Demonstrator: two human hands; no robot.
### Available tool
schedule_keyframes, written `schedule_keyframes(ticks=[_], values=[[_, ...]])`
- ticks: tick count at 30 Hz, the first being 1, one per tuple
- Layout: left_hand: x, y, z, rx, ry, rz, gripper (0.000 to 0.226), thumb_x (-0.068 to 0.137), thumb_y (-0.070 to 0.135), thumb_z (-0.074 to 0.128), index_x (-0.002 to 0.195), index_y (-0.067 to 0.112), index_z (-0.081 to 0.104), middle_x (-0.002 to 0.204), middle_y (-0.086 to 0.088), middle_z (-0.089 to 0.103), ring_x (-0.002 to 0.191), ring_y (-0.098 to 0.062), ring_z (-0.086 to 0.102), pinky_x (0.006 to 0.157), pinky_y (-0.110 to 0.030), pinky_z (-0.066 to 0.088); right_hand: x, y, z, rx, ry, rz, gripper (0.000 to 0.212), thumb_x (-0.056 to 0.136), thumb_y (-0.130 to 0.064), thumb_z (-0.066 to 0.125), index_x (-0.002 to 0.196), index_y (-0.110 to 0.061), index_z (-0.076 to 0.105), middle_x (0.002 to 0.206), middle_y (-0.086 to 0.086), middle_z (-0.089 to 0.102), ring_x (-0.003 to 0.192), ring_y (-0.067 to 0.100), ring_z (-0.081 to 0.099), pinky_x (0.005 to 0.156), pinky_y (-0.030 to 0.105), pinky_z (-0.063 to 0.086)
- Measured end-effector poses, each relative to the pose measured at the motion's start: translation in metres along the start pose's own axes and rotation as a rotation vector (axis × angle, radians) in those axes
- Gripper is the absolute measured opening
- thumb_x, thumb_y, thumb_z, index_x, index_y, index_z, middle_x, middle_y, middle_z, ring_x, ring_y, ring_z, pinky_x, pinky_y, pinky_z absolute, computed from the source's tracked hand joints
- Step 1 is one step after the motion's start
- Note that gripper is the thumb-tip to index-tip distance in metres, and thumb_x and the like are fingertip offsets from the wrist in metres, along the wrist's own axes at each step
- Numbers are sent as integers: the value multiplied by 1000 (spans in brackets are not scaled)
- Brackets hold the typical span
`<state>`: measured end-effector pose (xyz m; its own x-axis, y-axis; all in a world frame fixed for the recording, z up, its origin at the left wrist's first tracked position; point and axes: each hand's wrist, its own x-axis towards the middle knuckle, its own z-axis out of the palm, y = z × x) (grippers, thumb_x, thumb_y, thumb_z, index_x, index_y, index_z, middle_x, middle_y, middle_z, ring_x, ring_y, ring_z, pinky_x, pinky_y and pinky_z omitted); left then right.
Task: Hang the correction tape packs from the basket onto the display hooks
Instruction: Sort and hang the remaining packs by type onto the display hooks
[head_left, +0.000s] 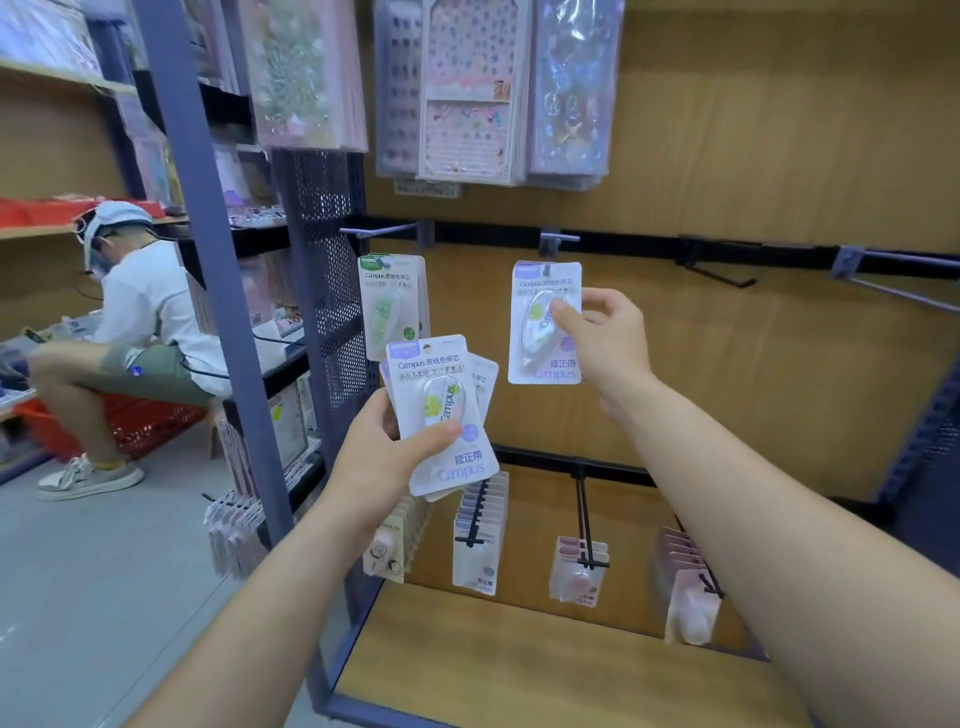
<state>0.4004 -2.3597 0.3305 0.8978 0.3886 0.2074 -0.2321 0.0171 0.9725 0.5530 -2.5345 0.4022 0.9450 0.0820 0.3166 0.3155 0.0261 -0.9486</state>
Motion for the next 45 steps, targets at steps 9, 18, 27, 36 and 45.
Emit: schedule_keyframes(ticks=[9,18,27,36,45], values=[[-1,-3,4,-30,-5,-21,39,92,11,74,128,20,62,117,0,76,104,-24,75,87,-50,61,-66,38,4,-177,-215,111,33,98,-47,63,121,-24,58,120,-6,67,103,9,66,89,31,56],[-5,-3,13,-83,-16,-38,40,92,5,72,130,13,61,118,-5,76,106,-29,74,96,-57,56,-104,45,17,82,-400,225,42,92,-24,77,125,-20,51,115,5,74,96,19,76,79,38,64],[-1,9,12,-138,-13,-70,35,94,4,68,127,11,61,116,-7,76,104,-31,74,94,-62,56,-90,34,14,148,-279,147,14,105,-20,57,112,-12,65,105,4,77,89,17,77,68,35,62],[14,14,1,-159,31,-33,48,77,13,80,122,16,62,111,-1,78,99,-23,76,76,-42,64,-15,4,4,7,-101,5,12,105,-23,57,109,-16,66,105,-3,75,94,14,73,70,27,58],[28,11,-1,-127,18,-35,47,82,8,79,125,14,61,114,-3,77,99,-25,76,69,-36,63,-4,11,0,-28,-83,-5,17,101,-23,58,92,-9,64,86,-1,71,77,18,69,62,29,53]])
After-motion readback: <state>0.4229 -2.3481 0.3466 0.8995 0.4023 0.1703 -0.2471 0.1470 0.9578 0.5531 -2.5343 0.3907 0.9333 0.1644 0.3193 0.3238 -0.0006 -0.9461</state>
